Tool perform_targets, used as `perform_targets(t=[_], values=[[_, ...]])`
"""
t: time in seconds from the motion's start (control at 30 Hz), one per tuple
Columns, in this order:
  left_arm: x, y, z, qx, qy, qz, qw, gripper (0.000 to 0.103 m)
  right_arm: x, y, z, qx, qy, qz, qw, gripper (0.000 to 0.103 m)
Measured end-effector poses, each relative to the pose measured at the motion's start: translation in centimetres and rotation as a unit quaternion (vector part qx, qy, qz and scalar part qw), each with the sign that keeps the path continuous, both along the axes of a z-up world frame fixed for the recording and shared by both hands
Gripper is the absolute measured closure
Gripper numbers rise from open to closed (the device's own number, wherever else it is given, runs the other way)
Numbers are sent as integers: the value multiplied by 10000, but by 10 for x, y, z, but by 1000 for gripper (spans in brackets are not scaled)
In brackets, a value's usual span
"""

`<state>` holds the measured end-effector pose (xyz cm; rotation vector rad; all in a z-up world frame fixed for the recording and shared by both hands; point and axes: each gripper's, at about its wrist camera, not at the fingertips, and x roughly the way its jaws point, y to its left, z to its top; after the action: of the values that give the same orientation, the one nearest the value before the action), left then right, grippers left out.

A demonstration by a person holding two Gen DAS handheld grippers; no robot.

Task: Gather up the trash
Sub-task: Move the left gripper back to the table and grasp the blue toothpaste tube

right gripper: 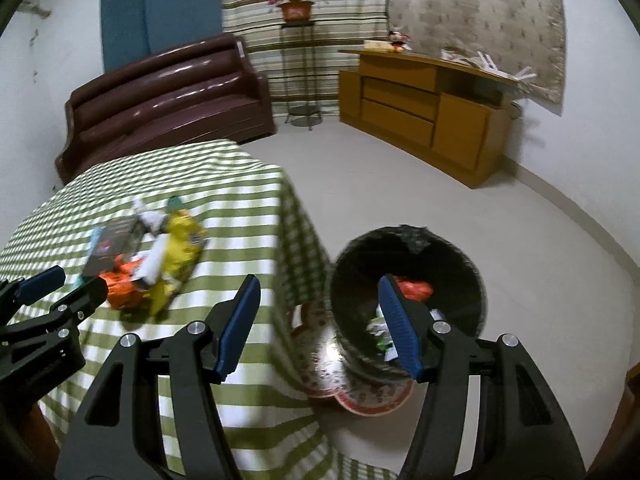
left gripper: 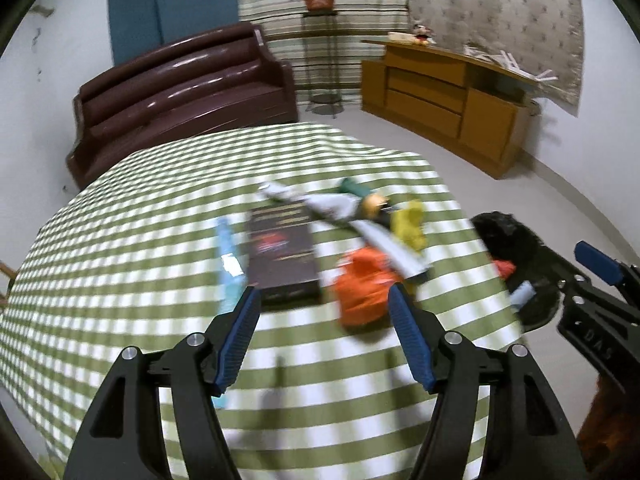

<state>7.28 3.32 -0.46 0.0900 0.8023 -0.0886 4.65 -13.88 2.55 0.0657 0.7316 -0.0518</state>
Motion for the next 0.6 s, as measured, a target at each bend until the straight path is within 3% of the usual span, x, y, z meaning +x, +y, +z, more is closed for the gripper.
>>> perform_targets(t=[0.33,0.6], values=[[-8,64,-18,62,220,521,9984,34,2,48,0,27,76,391,9992,43],[-2,75,-33,-77,575,426,9974,34,6,70,-1,31,142,578,9982,43]])
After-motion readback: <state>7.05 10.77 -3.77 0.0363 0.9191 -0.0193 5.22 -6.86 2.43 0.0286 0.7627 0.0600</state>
